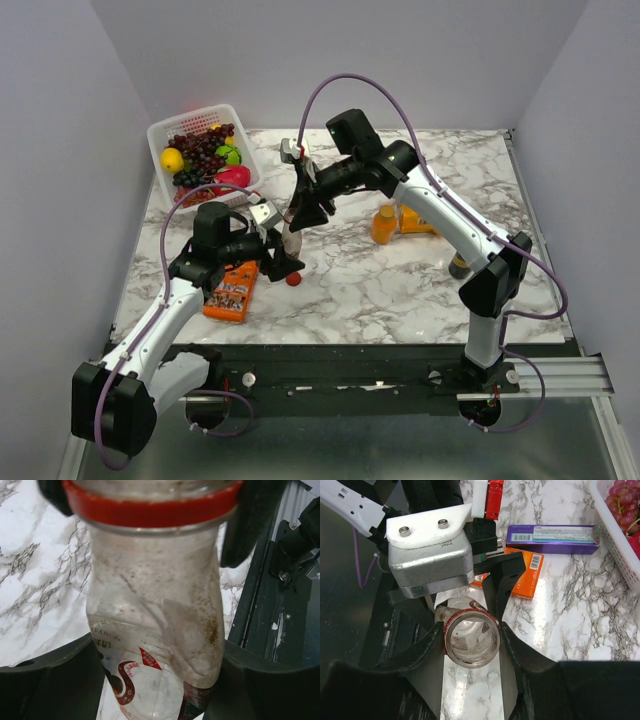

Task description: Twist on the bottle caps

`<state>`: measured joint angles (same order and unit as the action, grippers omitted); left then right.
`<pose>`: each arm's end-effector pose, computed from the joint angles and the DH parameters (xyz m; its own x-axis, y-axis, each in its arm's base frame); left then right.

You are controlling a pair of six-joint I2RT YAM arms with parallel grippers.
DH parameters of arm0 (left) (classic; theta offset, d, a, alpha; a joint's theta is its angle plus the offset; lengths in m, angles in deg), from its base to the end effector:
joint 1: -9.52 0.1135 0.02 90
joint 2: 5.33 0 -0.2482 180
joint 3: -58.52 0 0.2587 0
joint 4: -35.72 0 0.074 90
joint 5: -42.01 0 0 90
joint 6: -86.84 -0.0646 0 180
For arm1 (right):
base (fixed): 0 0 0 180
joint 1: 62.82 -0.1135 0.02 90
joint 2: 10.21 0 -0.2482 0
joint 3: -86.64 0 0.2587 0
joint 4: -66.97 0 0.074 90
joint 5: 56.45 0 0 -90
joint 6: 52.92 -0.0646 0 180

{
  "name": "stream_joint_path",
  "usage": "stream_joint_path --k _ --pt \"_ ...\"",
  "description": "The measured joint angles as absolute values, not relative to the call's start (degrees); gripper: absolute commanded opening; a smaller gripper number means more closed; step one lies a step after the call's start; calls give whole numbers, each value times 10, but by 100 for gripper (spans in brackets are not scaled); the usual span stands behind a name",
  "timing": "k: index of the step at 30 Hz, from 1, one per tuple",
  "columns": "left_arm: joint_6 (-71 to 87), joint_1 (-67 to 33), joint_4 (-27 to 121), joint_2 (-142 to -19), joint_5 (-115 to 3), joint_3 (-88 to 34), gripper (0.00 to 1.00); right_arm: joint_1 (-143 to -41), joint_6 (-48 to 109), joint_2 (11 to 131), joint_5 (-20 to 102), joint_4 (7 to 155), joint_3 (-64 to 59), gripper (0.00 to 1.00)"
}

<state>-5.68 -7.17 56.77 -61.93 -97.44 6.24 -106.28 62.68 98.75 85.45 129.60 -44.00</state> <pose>0.2217 -0.1177 0.2515 -0.3729 0.1416 -0.9170 0.8616 0.4197 -0.2855 0.2750 0.3306 0.3692 -0.0592 -0.4234 -0.9040 -0.9774 -0.1596 0.1388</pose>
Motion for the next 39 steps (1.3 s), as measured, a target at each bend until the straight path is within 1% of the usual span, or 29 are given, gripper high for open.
stream_joint_path --k 1,2,3,6,7,9,10,12,13,16,20,26,30,34,39 --pt "-57 -73 567 -620 -977 62 67 -1063 628 988 854 1295 -440 43" --pt "-57 -74 567 -620 -978 62 65 -1062 628 988 854 1296 -440 48" --pt "-56 -75 567 -620 -979 62 64 -1062 629 988 854 1296 -440 56" --pt "-54 -74 566 -620 -978 63 54 -1063 628 987 848 1299 -440 66" --pt "-54 -73 566 -619 -977 64 40 -1063 627 985 842 1302 -439 68" --pt "-52 -68 566 -609 -976 71 26 -1061 625 977 827 1306 -438 70" --pt "-50 -65 567 -602 -975 76 22 -1058 623 972 820 1307 -438 72" --pt "-44 -52 567 -579 -975 90 18 -1049 611 960 808 1308 -440 72" --pt "-37 -42 568 -568 -974 95 12 -1040 606 957 804 1310 -446 72" --pt "-3 -1 566 -536 -957 110 0 -1011 605 943 785 1310 -454 71" --pt "52 75 562 -502 -907 113 0 -998 675 933 764 1311 -426 71" --pt "94 175 562 -456 -863 107 0 -1074 836 965 686 1315 -310 72" --pt "108 202 575 -433 -855 99 0 -1113 876 1022 639 1296 -264 75" --pt "111 208 600 -415 -851 99 0 -1121 874 1082 615 1266 -270 77" --pt "110 208 628 -407 -850 99 0 -1127 864 1123 602 1242 -287 77"
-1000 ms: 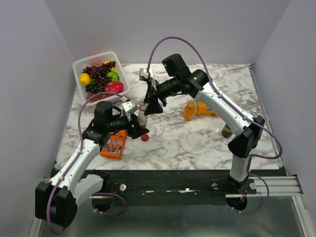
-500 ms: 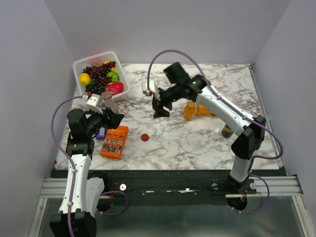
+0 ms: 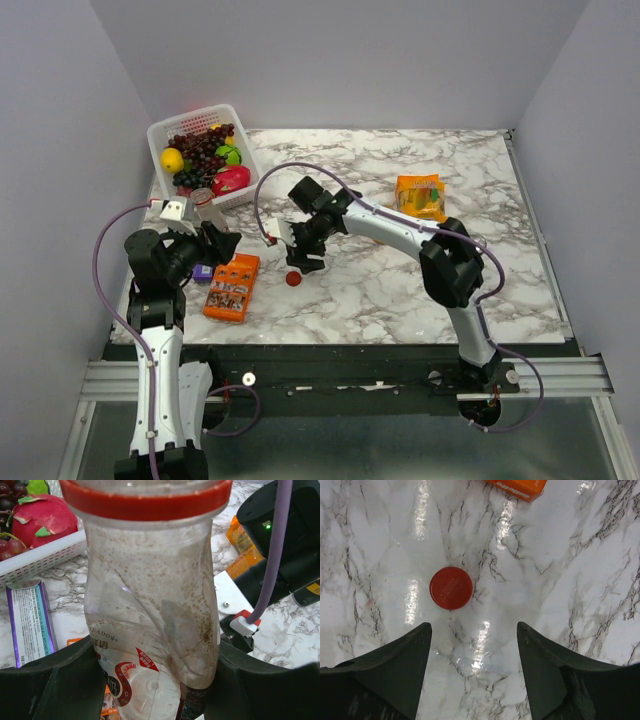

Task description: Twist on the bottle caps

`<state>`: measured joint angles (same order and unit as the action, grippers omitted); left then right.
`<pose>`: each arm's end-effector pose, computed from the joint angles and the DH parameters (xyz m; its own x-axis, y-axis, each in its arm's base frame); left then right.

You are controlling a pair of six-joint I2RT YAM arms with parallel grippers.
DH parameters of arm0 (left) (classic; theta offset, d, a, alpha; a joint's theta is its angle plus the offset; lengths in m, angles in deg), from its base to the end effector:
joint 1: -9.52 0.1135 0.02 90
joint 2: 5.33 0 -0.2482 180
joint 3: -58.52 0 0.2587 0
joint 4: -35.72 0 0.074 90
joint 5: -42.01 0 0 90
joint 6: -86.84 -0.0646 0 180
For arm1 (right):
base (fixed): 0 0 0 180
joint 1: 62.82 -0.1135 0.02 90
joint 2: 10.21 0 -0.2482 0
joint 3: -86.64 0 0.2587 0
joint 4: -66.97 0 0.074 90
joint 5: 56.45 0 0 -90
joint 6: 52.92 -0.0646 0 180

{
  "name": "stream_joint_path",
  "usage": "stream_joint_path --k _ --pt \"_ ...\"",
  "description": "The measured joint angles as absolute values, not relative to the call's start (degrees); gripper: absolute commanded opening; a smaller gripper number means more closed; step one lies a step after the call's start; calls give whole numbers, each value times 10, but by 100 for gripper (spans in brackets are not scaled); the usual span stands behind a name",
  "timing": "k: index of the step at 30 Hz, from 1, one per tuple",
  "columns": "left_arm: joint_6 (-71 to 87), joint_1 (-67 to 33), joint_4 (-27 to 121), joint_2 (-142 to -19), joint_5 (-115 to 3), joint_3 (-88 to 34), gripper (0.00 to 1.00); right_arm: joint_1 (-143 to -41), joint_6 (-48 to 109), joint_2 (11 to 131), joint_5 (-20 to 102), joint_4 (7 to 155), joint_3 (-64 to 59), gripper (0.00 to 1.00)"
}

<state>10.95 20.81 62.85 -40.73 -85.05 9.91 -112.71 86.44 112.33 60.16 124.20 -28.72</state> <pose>0.1953 -0.0007 0.2862 -0.3306 -0.2644 -0.9060 0.3473 0.8585 -0.3772 0.2788 0.3759 0.1716 0.2350 -0.7741 -0.5879 -0.9675 -0.2446 -0.0646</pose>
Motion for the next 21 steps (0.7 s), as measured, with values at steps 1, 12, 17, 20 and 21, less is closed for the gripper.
stream_joint_path --k 1,12,17,20,21 --pt "110 208 631 -407 -850 99 0 -1130 864 1129 600 1238 -289 77" --pt "110 208 640 -400 -850 100 0 -1166 860 1176 593 1228 -298 76" --pt "110 208 641 -397 -850 102 0 -1170 857 1179 582 1224 -298 73" --pt "111 208 642 -396 -850 105 0 -1171 855 1179 575 1222 -298 70" --pt "111 208 642 -396 -850 107 0 -1172 856 1179 574 1221 -298 70"
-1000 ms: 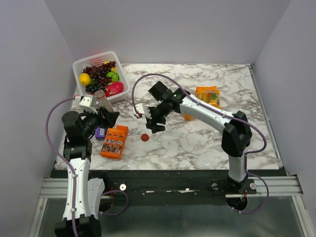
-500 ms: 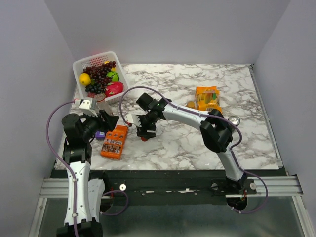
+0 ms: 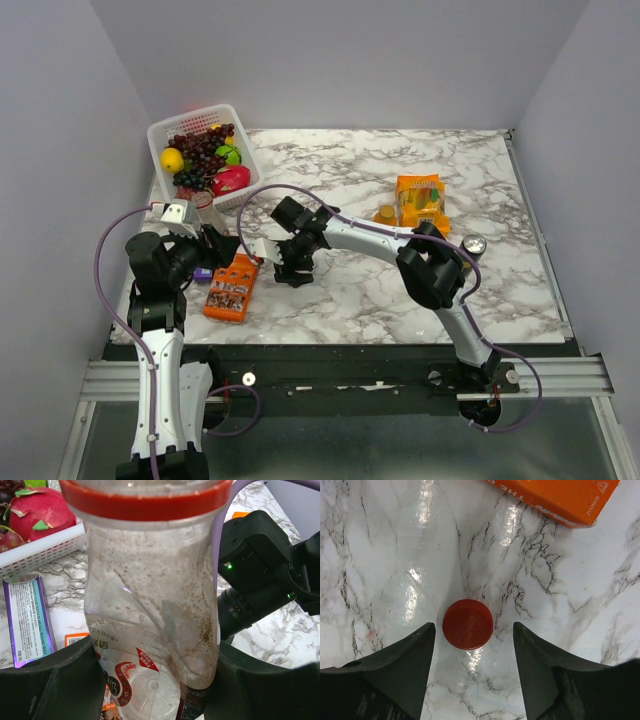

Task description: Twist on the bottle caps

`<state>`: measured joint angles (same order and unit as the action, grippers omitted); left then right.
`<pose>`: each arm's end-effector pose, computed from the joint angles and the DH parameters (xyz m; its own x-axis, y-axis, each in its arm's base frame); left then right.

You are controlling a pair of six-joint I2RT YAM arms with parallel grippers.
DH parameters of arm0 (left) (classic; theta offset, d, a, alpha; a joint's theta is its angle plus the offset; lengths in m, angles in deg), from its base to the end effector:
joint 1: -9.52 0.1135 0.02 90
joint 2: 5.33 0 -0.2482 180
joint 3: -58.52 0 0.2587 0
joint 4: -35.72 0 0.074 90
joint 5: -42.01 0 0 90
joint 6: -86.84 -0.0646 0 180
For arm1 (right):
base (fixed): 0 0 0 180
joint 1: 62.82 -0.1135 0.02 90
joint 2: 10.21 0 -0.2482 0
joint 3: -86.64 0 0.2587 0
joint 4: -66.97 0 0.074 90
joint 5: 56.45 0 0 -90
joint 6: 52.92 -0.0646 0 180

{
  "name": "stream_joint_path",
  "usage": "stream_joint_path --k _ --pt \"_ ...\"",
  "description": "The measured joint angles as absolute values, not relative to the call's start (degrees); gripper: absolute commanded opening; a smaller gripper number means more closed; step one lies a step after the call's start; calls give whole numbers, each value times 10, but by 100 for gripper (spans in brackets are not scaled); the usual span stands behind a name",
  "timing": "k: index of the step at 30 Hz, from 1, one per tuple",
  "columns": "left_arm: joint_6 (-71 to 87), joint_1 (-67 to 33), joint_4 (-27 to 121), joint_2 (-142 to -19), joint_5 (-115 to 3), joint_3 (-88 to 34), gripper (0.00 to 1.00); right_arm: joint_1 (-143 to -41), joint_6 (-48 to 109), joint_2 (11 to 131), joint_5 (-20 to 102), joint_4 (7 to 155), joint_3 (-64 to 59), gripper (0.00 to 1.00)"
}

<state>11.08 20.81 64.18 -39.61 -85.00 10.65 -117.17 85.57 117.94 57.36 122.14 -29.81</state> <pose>0.1917 -0.0014 0.2819 -0.3458 -0.2693 -0.8988 0.3396 0.8571 -0.3875 0.2579 0.4044 0.1338 0.2707 -0.7981 -0.5384 -0.9553 -0.2916 -0.0481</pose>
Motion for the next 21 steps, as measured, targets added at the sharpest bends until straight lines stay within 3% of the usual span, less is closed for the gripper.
stream_joint_path --k 12,21 --pt "111 208 642 -396 -850 113 0 -1173 856 1183 571 1222 -298 66" --pt "111 208 642 -397 -850 119 0 -1175 858 1191 572 1223 -298 53"
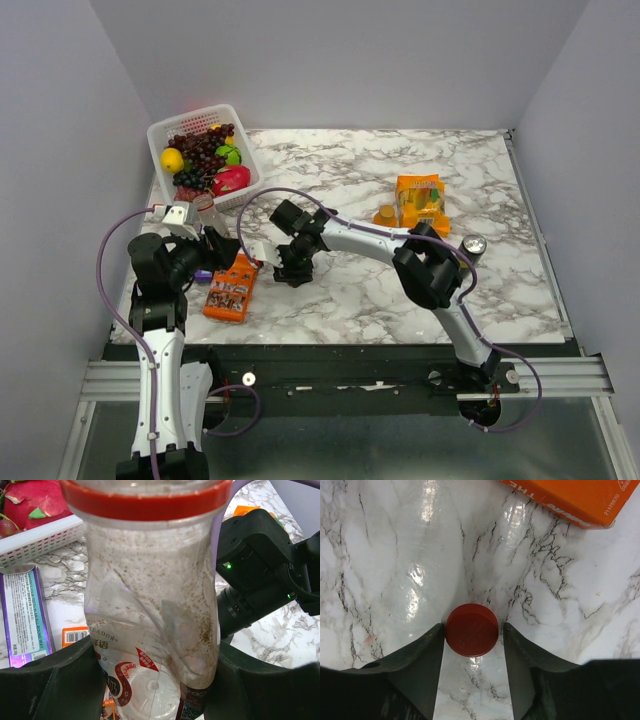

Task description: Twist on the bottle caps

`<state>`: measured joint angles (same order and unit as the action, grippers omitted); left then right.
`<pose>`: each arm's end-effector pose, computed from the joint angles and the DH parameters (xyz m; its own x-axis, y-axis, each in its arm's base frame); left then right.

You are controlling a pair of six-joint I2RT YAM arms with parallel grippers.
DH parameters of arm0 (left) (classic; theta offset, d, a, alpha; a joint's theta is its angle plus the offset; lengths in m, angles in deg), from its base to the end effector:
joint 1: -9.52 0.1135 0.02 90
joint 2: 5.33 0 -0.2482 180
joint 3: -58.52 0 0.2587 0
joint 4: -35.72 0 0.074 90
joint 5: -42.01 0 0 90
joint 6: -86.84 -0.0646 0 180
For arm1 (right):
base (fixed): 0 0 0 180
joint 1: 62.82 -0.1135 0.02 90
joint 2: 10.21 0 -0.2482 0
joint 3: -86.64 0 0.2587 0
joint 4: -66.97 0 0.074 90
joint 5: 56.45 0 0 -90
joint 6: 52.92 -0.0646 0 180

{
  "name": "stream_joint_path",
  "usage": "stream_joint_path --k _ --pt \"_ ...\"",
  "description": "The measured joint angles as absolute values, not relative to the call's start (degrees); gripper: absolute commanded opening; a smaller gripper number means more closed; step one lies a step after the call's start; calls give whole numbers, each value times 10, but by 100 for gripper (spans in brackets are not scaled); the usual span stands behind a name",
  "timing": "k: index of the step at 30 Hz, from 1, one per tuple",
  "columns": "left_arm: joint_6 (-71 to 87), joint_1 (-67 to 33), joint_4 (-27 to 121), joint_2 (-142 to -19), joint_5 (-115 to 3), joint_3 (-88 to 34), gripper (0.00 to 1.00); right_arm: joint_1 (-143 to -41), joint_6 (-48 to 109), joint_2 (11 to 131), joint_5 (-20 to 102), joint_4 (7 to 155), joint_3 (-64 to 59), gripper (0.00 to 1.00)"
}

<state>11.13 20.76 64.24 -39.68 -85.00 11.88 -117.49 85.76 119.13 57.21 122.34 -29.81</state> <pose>0.1924 -0.0014 0.2735 -0.3672 -0.2739 -0.8889 0.3308 0.8547 -0.4000 0.2558 0.4057 0.1240 0.2711 -0.8071 -0.5245 -0.9536 -0.2995 -0.0321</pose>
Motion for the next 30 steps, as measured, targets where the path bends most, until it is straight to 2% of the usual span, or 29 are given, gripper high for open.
stream_joint_path --k 7,13,18,25,30 --pt "102 202 626 -402 -856 128 0 -1176 860 1186 569 1224 -292 44" --pt "35 151 599 -437 -896 137 0 -1171 867 1115 565 1290 -267 43" --pt "-49 17 498 -485 -908 110 0 -1138 862 987 555 1446 -245 43" --pt "-149 -153 487 -579 -904 182 0 -1124 878 772 587 1500 -290 42" --pt "-172 -226 447 -598 -901 206 0 -1127 868 731 604 1544 -315 43"
